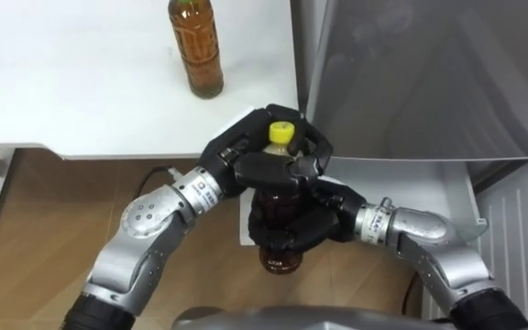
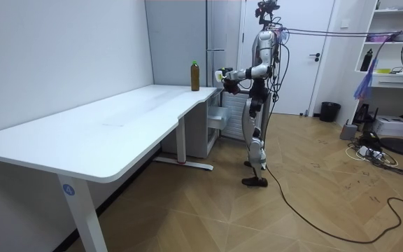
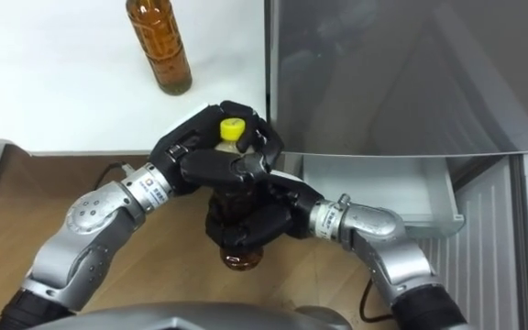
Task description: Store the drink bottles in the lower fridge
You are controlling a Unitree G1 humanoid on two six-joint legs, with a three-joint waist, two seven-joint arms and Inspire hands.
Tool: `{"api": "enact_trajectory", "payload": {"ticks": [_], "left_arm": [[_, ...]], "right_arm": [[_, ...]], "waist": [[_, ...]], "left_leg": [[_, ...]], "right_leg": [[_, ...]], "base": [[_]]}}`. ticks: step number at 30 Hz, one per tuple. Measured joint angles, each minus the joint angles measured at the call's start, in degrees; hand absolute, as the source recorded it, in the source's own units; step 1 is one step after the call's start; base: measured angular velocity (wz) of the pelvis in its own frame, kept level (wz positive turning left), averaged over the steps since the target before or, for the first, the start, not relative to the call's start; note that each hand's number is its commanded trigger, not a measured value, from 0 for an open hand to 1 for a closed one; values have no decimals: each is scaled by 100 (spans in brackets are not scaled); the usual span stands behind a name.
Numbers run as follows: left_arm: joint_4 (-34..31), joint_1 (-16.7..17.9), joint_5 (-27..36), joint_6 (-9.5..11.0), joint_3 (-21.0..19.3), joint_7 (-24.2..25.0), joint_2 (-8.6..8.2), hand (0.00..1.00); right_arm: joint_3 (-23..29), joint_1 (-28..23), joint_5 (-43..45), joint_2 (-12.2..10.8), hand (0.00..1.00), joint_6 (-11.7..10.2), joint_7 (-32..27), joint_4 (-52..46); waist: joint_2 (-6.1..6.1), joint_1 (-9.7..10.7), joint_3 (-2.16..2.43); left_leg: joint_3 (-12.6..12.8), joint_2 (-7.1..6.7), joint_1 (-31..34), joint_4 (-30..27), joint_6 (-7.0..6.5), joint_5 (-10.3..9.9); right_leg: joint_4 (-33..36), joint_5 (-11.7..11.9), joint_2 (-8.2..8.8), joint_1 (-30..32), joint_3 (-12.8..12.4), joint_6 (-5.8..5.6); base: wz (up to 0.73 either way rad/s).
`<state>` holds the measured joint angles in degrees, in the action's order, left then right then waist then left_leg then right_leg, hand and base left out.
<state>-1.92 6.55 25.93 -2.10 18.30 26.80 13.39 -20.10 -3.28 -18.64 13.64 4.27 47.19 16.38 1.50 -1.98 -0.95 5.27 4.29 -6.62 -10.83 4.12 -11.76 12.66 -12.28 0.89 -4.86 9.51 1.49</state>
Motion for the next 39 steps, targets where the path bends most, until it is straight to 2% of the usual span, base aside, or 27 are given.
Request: {"api": "enact_trajectory", "payload": {"ticks": [1,7,25,28,30,35,39], "left_arm": [[-1,-1,44,1,-12,0,-3,0],[-10,-5,42,2,-56,0,-11,0],[-265,-43,38,4,-166,-15,102,0],[-509,-42,37,2,-249,-15,130,0],[-893,-43,62,6,-435,-15,119,0],[-1560,-42,383,287,-786,-172,-65,0],[-1938,-51,319,348,-1094,-435,-91,0]], "right_arm": [[2,0,-32,-7,100,0,-1,0],[0,-4,-131,3,100,12,-11,1],[-291,-12,-105,252,100,61,95,4],[-282,-13,-65,249,100,61,193,4],[-282,-17,146,239,100,90,252,4],[-252,-147,402,260,100,161,432,-17],[-149,-316,517,248,100,157,492,-90]], "waist": [[1,1,0],[2,0,1],[-4,15,4],[-18,-3,9],[-30,8,12],[-137,-38,53],[-201,-67,40]], "left_leg": [[0,0,1,0,0,0],[0,-1,5,0,0,0],[2,1,10,-8,0,0],[0,2,10,-12,0,0],[-3,3,10,-21,0,0],[1,-4,-6,-14,0,0],[3,5,-20,-11,0,0]], "right_leg": [[0,0,1,1,2,0],[0,0,4,1,6,0],[5,0,5,-6,-3,0],[10,0,10,-10,14,0],[16,0,34,-12,16,1],[20,1,41,-21,14,0],[23,3,30,-25,23,4]], "base": [[0],[0],[0],[0],[0],[0],[0]]}}
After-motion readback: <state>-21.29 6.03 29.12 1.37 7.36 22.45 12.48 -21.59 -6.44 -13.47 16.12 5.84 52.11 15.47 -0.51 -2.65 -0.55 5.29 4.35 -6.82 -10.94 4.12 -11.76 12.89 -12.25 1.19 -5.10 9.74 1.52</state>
